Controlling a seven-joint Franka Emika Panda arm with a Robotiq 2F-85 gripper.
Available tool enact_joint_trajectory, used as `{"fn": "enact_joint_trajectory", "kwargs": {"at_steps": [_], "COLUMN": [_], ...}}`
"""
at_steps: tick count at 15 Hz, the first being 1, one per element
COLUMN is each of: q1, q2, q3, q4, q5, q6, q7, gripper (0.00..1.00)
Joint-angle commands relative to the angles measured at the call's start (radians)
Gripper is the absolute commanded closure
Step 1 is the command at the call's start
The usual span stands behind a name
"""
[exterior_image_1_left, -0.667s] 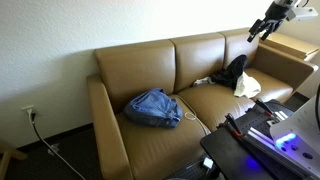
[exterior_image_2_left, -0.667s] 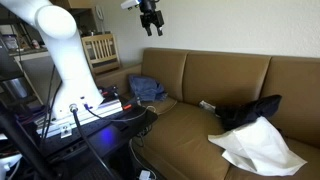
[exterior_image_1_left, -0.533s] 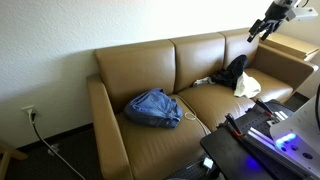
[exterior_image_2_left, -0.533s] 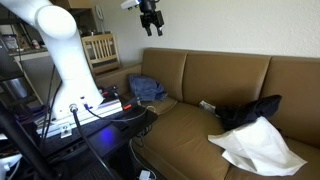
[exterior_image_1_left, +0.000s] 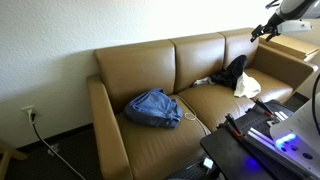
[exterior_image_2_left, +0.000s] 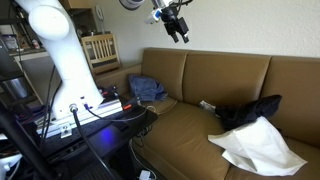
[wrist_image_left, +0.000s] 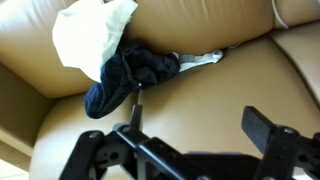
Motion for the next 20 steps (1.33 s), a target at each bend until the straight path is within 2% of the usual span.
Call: {"fn": "enact_joint_trajectory", "kwargs": {"at_steps": [1, 3, 4, 5, 7, 9, 13, 16, 18, 20], "q1": [-0.175, -0.257, -0.265, -0.221, -0.236, -0.225, -0.219, -0.175, -0.151, -0.109], "q2": [0.259, 0.382, 0.444, 0.307, 0.362, 0.346, 0.505, 0.623, 0.71, 0.832], "q3": [0.039, 0.028, 0.003, 0.004, -0.002, 0.003, -0.118, -0.192, -0.206, -0.228], "q4": [0.115, 0.216, 0.287, 0.157, 0.197, 0.187, 0.316, 0.407, 0.465, 0.554], "q5": [-0.125, -0.298, -0.38, -0.281, -0.302, -0.301, -0.689, -0.9, -0.959, -0.988], "q6": [0.153, 0.168, 0.138, 0.145, 0.146, 0.146, 0.172, 0.162, 0.141, 0.114], "q7": [0.166, 0.331, 0.418, 0.303, 0.328, 0.328, 0.525, 0.708, 0.809, 0.971], "gripper": [0.0, 0.0, 0.0, 0.0, 0.0, 0.0, 0.0, 0.0, 0.0, 0.0]}}
